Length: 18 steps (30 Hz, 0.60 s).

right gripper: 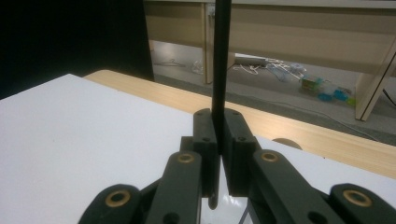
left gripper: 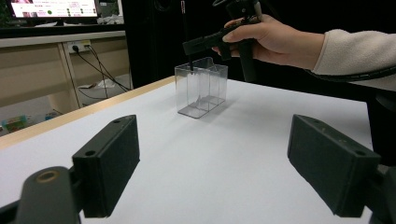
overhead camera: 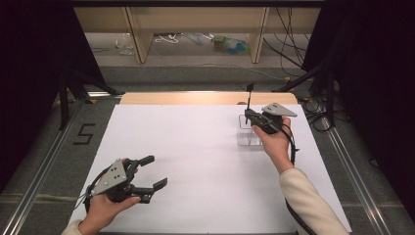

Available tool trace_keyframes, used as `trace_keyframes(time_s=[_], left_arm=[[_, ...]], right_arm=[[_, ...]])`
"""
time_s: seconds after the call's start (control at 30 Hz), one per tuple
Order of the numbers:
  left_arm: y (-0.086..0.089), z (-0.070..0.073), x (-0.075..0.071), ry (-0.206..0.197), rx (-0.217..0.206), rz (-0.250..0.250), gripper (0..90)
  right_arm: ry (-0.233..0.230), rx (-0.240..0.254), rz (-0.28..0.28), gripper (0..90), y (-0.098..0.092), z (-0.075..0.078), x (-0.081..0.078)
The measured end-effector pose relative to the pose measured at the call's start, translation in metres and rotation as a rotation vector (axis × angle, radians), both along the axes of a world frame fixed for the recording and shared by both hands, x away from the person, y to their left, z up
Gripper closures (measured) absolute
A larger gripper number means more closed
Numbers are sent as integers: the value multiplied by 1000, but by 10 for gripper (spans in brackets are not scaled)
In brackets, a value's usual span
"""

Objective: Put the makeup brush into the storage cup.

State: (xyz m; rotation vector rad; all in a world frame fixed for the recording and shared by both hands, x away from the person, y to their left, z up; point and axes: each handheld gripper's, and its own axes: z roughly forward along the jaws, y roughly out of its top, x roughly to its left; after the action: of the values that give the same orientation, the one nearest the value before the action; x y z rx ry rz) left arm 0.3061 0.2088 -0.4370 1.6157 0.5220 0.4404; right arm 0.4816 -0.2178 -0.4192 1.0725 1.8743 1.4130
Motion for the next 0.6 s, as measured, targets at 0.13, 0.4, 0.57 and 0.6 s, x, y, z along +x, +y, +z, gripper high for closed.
trace_keyframes(time_s=[0.13,0.4,0.57,0.6], left_arm=[[0,0,0,0,1,-1,167],[0,0,0,0,3,0,167],[0,0,0,1,3,-1,166],[0,0,0,1,2,-1,167]], right_arm=[[15,-17,-3,856,-1,0,-1],[25,-18,-1,856,-1,-1,-1],[18,-13,3,856,0,-3,0],[16,-9,-2,856,1,-3,0]])
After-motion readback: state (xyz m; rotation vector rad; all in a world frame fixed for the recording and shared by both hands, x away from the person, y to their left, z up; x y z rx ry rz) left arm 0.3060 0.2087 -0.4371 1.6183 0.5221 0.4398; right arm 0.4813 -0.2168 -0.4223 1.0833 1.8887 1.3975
